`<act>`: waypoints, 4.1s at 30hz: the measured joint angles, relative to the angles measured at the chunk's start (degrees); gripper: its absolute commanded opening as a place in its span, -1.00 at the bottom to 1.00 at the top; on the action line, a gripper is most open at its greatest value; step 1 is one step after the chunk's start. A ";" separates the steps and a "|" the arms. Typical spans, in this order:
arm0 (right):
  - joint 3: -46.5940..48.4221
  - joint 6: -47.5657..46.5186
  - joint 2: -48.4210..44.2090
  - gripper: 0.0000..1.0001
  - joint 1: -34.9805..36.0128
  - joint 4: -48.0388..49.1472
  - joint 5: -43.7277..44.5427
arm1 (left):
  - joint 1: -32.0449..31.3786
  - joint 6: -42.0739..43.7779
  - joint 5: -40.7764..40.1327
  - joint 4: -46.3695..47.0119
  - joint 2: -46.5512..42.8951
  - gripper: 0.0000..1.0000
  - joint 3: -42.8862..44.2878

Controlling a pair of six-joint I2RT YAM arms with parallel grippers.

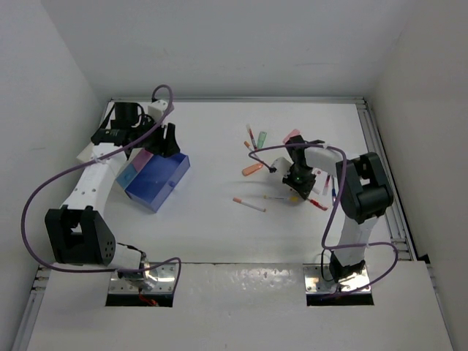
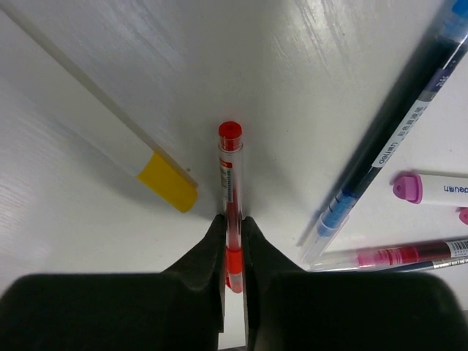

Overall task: Sort the stationery into containers
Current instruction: Pick up the pen from the center of the board, then place the pen in the drawer, then pick up the pen from the center of the board.

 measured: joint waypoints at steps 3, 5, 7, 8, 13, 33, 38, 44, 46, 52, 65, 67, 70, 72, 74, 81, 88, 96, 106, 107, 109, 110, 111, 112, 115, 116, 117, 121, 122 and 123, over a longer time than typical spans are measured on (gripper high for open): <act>0.33 1.01 -0.07 -1.00 0.20 -1.18 -0.22 | 0.20 -0.70 -0.31 0.52 -0.94 0.19 -0.17; 2.38 1.79 -0.42 -1.00 0.17 -3.43 -0.63 | 0.83 -1.42 -0.57 1.09 -1.99 0.18 -0.44; 6.93 3.17 -1.05 -1.00 0.15 -6.78 -2.05 | 1.84 -2.19 -0.92 1.95 -3.17 0.15 -0.55; 9.79 4.31 -1.38 -1.00 0.15 -8.26 -2.95 | 2.36 -2.71 -1.11 2.43 -3.78 0.14 -0.57; 20.76 15.80 -7.87 -1.00 0.13 -6.29 -11.17 | 4.24 -6.05 -1.14 5.70 -5.92 0.11 -0.83; 30.36 98.12 8.57 -1.00 24.35 33.20 -22.77 | 23.54 -29.51 -0.22 18.36 -11.58 -0.07 -5.68; 37.94 107.36 15.91 -1.00 28.94 33.79 -19.39 | 27.17 -30.86 0.31 19.54 -12.70 -0.07 -5.68; 46.25 113.26 24.83 -1.00 32.79 34.36 -16.65 | 31.06 -31.65 3.06 19.78 -12.44 -0.07 -5.70; 48.61 114.20 27.30 -1.00 33.48 34.56 -16.02 | 32.00 -31.74 3.93 20.00 -12.02 -0.07 -5.73; 51.47 115.51 31.15 -0.19 34.16 35.26 -13.07 | 34.60 -31.89 6.43 20.17 -10.71 -0.03 -7.58; 45.66 100.26 25.18 -0.68 29.24 37.90 -15.89 | 36.68 -31.78 10.49 20.22 -10.08 0.02 -8.70; 44.63 91.49 21.42 -0.76 26.14 35.43 -15.58 | 36.17 -30.97 10.01 20.13 -10.34 0.02 -8.70; 44.13 75.87 15.72 -0.69 20.90 31.52 -12.63 | 34.56 -28.76 8.24 19.71 -10.91 0.02 -8.70; 43.76 65.35 12.61 -0.66 17.31 29.14 -9.94 | 33.20 -27.23 7.48 19.30 -11.13 0.02 -8.70; 44.17 57.55 11.52 -0.66 14.45 26.69 -7.98 | 32.30 -26.21 6.97 18.67 -11.13 0.02 -8.70; 46.21 43.21 18.45 -0.57 7.58 20.09 -3.63 | 30.99 -24.57 5.70 17.70 -10.19 0.03 -8.70; 46.51 39.63 26.67 -0.54 4.72 17.92 -2.32 | 29.53 -23.87 4.52 17.44 -9.86 0.11 -8.70; 48.02 39.26 29.16 -0.36 4.31 17.99 -2.34 | 29.42 -23.47 3.82 16.28 -8.13 0.14 -8.57; 50.05 38.73 30.40 -0.38 4.33 19.65 -2.97 | 29.14 -23.30 3.58 15.61 -6.93 0.15 -8.57; 50.16 38.64 30.82 -0.38 4.33 19.76 -2.97 | 29.14 -23.30 3.56 15.56 -6.75 0.15 -8.57; 50.75 38.62 31.98 -0.39 4.33 19.71 -2.99 | 29.14 -23.30 3.56 15.58 -6.56 0.15 -8.57; 51.15 38.62 32.70 -0.39 4.33 19.78 -3.02 | 29.14 -23.30 3.52 15.58 -6.45 0.15 -8.57; 51.28 38.62 33.29 -0.39 4.33 19.96 -3.06 | 29.14 -23.28 3.52 15.61 -6.34 0.15 -8.57; 51.32 38.62 33.73 -0.38 4.33 20.09 -3.15 | 29.14 -23.26 3.41 15.58 -6.16 0.15 -8.57; 52.41 38.64 34.73 -0.38 4.33 20.04 -3.15 | 29.14 -23.08 3.23 15.47 -5.70 0.15 -8.33; 53.22 38.64 35.10 -0.38 4.33 19.89 -3.15 | 29.11 -23.10 3.23 15.34 -5.49 0.15 -8.02; 54.34 38.64 35.54 -0.38 4.33 19.74 -3.15 | 29.11 -23.10 3.26 15.28 -5.16 0.15 -7.58; 56.39 38.62 36.17 -0.43 4.33 19.65 -3.15 | 29.11 -23.08 3.21 15.17 -4.11 0.15 -6.16; 56.52 38.64 36.17 -0.43 4.33 19.65 -3.17 | 29.11 -23.08 3.21 15.10 -3.96 0.15 -5.97; 56.63 38.62 36.17 -0.43 4.33 19.63 -3.17 | 29.11 -23.08 3.21 15.10 -3.87 0.15 -5.88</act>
